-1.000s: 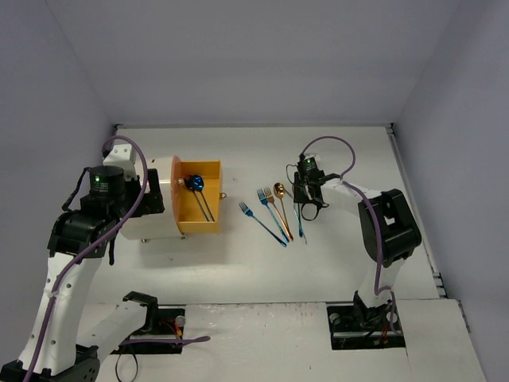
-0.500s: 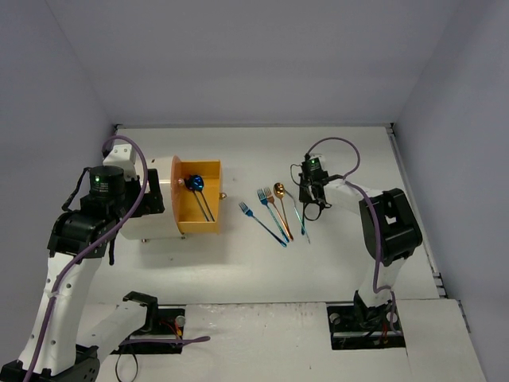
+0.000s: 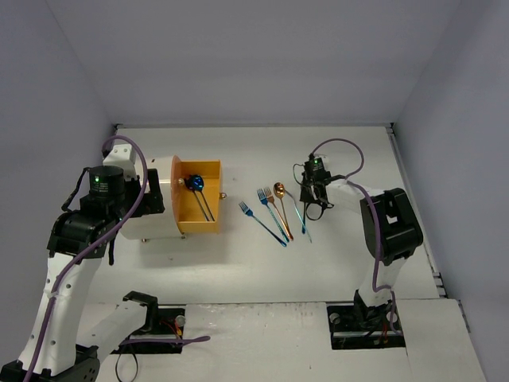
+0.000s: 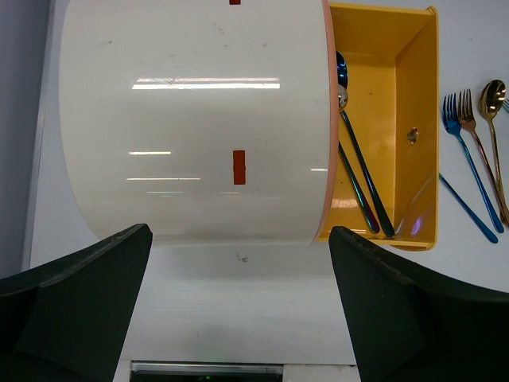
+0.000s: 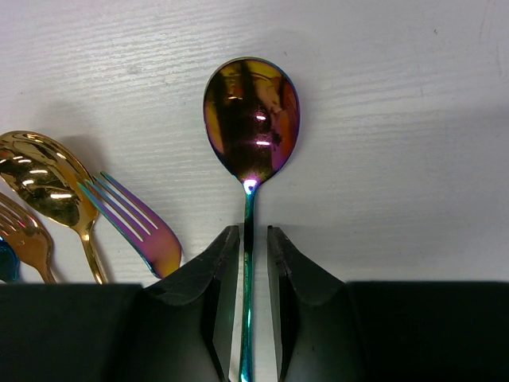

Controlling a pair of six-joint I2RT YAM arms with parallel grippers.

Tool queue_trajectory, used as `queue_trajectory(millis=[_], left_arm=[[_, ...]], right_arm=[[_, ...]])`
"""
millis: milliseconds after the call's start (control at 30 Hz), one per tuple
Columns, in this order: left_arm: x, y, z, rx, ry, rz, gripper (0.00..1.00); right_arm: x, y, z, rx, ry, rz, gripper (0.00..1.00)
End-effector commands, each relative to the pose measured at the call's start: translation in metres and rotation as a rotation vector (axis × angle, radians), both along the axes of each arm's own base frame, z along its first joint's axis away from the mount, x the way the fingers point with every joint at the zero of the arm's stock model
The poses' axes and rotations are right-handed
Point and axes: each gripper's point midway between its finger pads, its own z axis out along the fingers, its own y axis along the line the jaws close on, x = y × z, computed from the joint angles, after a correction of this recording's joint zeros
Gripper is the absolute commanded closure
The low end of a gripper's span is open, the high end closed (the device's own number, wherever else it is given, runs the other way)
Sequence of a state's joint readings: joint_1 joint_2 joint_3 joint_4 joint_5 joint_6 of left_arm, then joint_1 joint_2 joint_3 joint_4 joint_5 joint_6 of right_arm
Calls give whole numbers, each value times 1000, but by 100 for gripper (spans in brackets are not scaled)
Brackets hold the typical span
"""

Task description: Sort the eating utensils into containers

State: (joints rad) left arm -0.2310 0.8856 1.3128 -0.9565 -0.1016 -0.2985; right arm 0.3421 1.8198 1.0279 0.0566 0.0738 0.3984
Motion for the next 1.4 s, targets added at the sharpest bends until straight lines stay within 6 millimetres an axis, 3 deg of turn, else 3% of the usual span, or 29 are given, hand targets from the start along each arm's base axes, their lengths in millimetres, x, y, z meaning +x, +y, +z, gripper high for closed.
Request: queue_trajectory(millis=[0,100,200,333,500,833,1033,1233,1300,1367], left_arm=[[4,-4,11,-13,-41,-14,7],[4,-4,12,-14,-42,-17,7],[3,-4,12,-12,-42,-18,7],[3,-4,12,-11,-42,-17,7],[3,-4,10,-14,-39,-15,7],[1,-2,13,-11,-52,-7,7],[0,-1,13,-13,-56,-6,7],[-2,-2,13,-20,-59,-6,7],[-3,-2,13,-22,-61,-6,7],[-3,-2,14,-23,-66,-5,7]], right_arm=[[-10,3,-8,1,40,-21,81],[-13,1,-15,-19,55,-40,83],[-18,-7,-23,-50,72,-67,93],[-17,-17,-18,-92,49,-93,100],[-2,-41,10,-162,-32,-126,100],[29,-76,107,-285,-269,-187,100],[36,-74,147,-270,-356,-173,100],[30,-67,162,-201,-396,-166,100],[31,-52,176,-141,-426,-112,100],[32,-22,198,-42,-476,-12,100]])
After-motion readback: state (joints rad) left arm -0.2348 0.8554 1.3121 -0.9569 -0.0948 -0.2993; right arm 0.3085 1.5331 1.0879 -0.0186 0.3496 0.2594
